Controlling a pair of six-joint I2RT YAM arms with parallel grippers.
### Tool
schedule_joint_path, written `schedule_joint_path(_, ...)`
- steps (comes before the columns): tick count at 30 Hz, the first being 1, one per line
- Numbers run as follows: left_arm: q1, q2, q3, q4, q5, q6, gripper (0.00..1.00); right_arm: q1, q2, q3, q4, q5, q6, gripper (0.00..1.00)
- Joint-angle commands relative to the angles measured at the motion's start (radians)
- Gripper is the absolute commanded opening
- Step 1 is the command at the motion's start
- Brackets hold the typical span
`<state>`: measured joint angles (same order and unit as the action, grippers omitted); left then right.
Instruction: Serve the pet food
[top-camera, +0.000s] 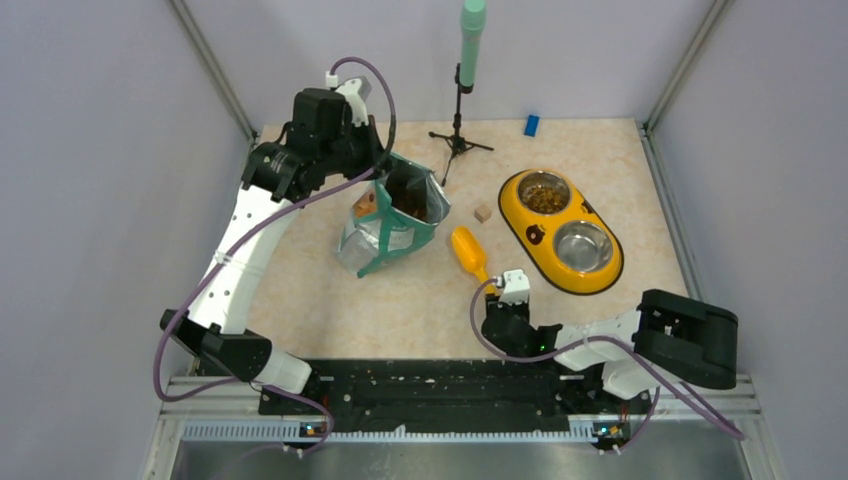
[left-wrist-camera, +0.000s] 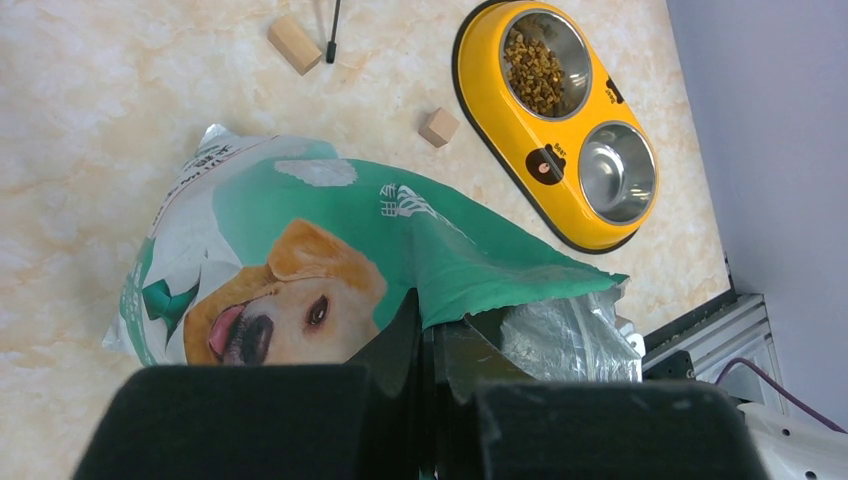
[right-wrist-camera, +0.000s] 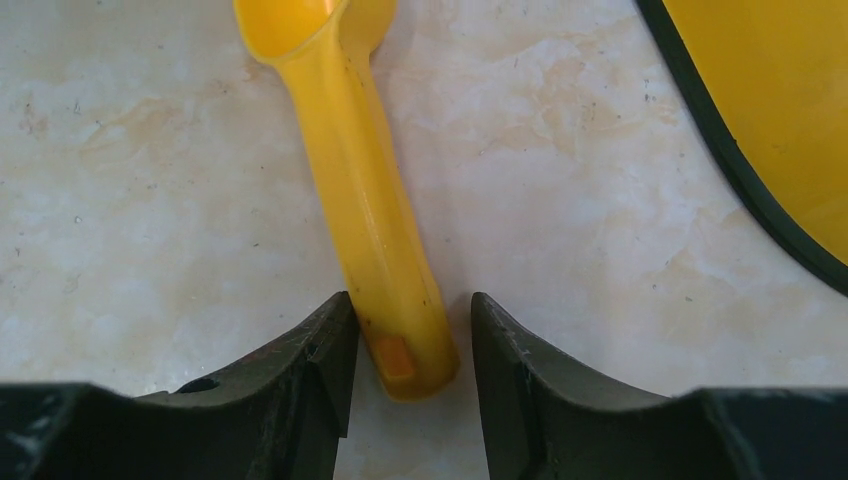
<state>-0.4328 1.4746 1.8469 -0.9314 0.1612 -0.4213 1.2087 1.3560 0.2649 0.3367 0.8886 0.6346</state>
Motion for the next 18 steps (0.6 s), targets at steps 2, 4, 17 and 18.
schedule_joint_path(2,-0.008,-0.092,0.007,0.133,0.027,-0.028,0.0,0.008,0.077,0.031,0.017,0.028,-0.042,0.45)
schedule_joint_path(4,-0.009,-0.101,0.005,0.129,0.022,-0.026,0.0,0.009,0.098,0.038,0.009,0.029,-0.037,0.43)
schedule_joint_path(17,-0.009,-0.125,-0.01,0.124,0.014,-0.023,0.0,-0.032,0.032,0.027,0.006,-0.063,-0.024,0.35)
schedule_joint_path(18,-0.009,-0.125,-0.011,0.124,0.015,-0.024,0.0,-0.036,0.038,0.028,0.009,-0.063,-0.026,0.34)
